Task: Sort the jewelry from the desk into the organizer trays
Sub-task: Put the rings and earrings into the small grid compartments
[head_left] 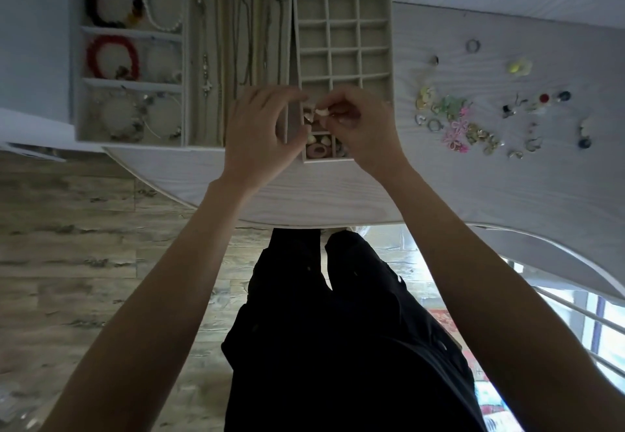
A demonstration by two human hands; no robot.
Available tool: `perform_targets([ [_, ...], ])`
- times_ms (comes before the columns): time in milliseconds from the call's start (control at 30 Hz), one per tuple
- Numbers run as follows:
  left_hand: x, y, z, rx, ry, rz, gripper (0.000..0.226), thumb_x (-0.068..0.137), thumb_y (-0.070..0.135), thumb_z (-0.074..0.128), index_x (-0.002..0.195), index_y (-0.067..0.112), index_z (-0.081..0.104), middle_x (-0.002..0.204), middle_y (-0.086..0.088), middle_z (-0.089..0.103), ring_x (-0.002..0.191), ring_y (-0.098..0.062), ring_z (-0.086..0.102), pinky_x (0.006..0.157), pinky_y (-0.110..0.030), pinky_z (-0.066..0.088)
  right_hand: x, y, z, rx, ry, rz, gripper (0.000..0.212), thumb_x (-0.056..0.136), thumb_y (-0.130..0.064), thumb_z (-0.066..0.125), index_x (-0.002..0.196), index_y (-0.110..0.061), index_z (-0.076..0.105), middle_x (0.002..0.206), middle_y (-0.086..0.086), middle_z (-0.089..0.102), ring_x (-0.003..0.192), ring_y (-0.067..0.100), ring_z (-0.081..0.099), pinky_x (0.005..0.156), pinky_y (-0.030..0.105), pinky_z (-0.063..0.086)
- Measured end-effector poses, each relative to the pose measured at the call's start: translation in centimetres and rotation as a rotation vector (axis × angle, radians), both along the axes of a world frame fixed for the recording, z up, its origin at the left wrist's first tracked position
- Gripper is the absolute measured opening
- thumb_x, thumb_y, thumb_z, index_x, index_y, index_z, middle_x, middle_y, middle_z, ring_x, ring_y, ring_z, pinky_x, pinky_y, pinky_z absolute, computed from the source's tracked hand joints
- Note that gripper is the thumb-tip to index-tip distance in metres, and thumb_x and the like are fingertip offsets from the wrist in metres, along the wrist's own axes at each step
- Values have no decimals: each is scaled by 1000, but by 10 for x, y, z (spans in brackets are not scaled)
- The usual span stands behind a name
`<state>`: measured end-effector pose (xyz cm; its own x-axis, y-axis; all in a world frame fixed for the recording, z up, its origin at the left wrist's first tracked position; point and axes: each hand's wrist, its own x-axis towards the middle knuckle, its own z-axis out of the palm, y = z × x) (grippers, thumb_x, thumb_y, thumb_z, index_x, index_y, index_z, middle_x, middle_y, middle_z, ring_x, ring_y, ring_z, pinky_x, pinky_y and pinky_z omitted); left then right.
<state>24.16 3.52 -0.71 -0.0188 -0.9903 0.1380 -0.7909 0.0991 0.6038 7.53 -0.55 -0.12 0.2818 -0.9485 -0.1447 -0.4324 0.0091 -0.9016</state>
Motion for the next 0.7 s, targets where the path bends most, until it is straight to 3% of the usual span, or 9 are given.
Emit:
perform_targets([
  [100,-1,1,-1,37,3,17,34,79,32,64,110,17,64,107,5,66,105,-19,56,93,-21,30,-3,-1,1,1,64,42,19,76,3,66,90,-10,66,88,-11,63,85,7,62,78,18,50],
  [233,-7,2,-7,37,-54,8,31,82,32,57,109,17,64,107,4,65,106,-22,53,92,-28,33,-16,-4,-4,-228,334,27,25,76,3,57,93,-12,68,108,1,63,103,18,57,82,21,42],
  [367,-12,5,-13,-41,-148,18,20,85,30,59,98,18,69,105,4,65,105,-24,54,89,-33,37,-20,-1,-1,-335,396,-20,22,77,2,52,87,-8,69,105,7,64,100,25,54,75,14,32],
  [533,-21,7,-15,-37,-259,134,22,82,41,65,86,19,67,102,0,63,101,-23,51,84,-31,35,-11,4,-9,-453,467,71,13,80,-4,58,82,-10,69,103,9,64,98,31,54,78,30,46],
  [700,-37,-5,-12,34,-344,257,19,81,38,63,79,20,68,98,1,62,98,-24,53,82,-33,33,-7,4,-12,-425,564,131,17,82,-12,54,81,-13,72,112,9,62,105,32,51,84,35,45],
])
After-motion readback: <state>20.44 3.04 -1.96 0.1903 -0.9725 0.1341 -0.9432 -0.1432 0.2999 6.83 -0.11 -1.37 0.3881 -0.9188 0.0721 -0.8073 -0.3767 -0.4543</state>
